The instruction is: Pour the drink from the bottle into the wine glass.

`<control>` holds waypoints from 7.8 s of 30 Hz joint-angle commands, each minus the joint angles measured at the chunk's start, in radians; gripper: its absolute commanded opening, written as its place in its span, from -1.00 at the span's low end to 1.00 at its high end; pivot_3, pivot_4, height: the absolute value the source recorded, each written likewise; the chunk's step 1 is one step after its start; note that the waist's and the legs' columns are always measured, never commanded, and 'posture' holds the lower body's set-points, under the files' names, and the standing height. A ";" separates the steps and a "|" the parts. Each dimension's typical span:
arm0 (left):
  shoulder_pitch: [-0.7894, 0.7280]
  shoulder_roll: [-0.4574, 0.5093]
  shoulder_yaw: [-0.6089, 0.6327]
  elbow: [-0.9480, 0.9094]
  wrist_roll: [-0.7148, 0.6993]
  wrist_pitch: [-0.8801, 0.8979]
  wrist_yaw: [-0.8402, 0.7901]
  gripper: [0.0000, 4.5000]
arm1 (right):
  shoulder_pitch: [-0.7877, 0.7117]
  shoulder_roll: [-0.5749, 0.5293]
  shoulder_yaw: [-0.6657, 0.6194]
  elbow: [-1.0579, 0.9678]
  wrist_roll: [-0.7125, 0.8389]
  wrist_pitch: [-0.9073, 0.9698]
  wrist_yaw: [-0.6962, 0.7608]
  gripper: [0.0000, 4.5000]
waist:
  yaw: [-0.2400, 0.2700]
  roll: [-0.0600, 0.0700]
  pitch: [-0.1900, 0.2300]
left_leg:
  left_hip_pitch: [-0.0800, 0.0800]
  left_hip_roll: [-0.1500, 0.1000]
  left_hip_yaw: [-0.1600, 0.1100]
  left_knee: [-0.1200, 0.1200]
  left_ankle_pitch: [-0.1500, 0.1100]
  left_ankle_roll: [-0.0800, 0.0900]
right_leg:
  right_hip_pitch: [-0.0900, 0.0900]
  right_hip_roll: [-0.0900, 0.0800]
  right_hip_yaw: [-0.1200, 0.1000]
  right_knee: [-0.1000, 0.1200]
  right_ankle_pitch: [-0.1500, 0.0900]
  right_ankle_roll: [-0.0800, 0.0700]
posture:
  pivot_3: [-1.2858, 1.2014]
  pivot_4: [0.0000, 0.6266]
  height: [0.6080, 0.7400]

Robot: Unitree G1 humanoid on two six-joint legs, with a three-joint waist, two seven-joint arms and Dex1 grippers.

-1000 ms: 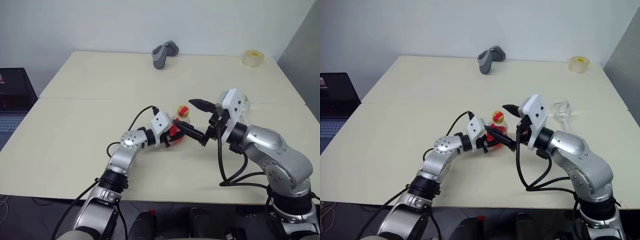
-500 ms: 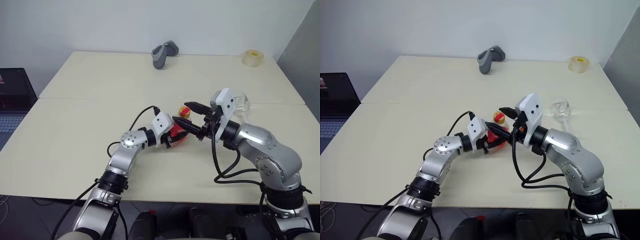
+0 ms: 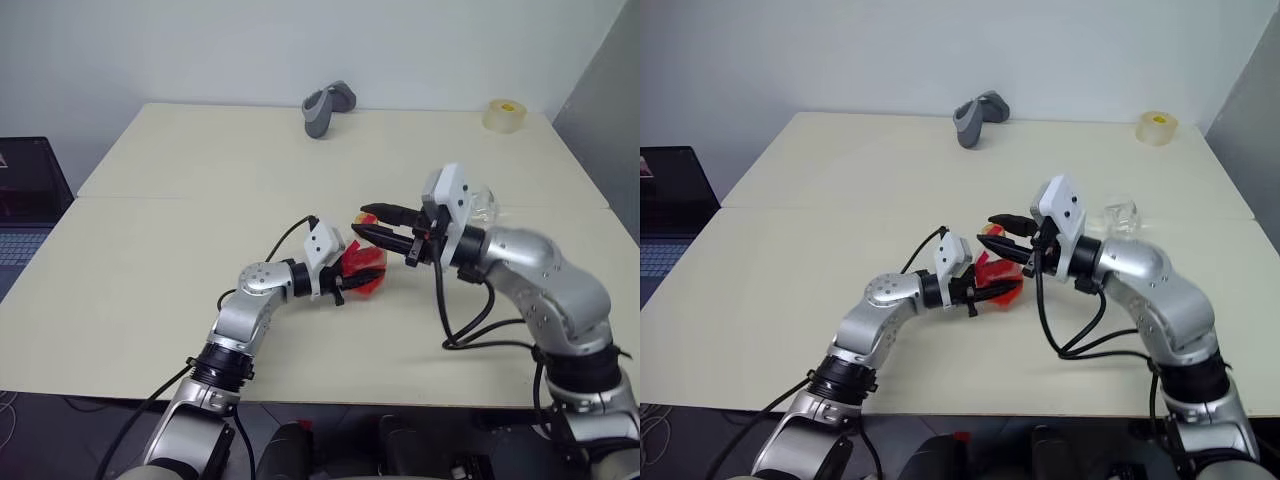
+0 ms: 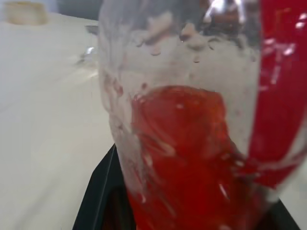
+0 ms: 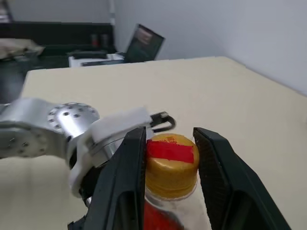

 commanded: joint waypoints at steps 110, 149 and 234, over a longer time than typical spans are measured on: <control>-0.022 -0.091 0.004 0.087 0.183 -0.255 0.263 -0.49 | 0.237 0.268 -0.030 -0.158 -0.299 -0.155 -0.470 1.00 | 0.003 0.003 0.001 | -0.001 -0.001 -0.002 0.000 0.002 -0.003 | -0.001 -0.002 0.001 0.001 0.000 0.000 | 0.03 -0.52 1.00; -0.031 -0.091 0.019 0.089 0.172 -0.233 0.253 -0.49 | 0.103 0.206 0.029 -0.143 -0.275 -0.035 -0.467 1.00 | 0.004 0.003 0.001 | -0.001 -0.001 -0.003 -0.001 0.002 -0.002 | 0.000 -0.002 0.001 0.001 -0.001 0.000 | 0.03 -0.52 1.00; -0.020 -0.089 0.010 0.091 0.176 -0.243 0.242 -0.53 | 0.141 0.272 -0.142 -0.270 0.119 0.295 -0.513 -0.47 | 0.003 0.003 0.001 | -0.001 -0.001 -0.003 -0.001 0.002 -0.002 | 0.000 -0.001 0.001 0.000 -0.001 0.000 | 0.03 -0.52 1.00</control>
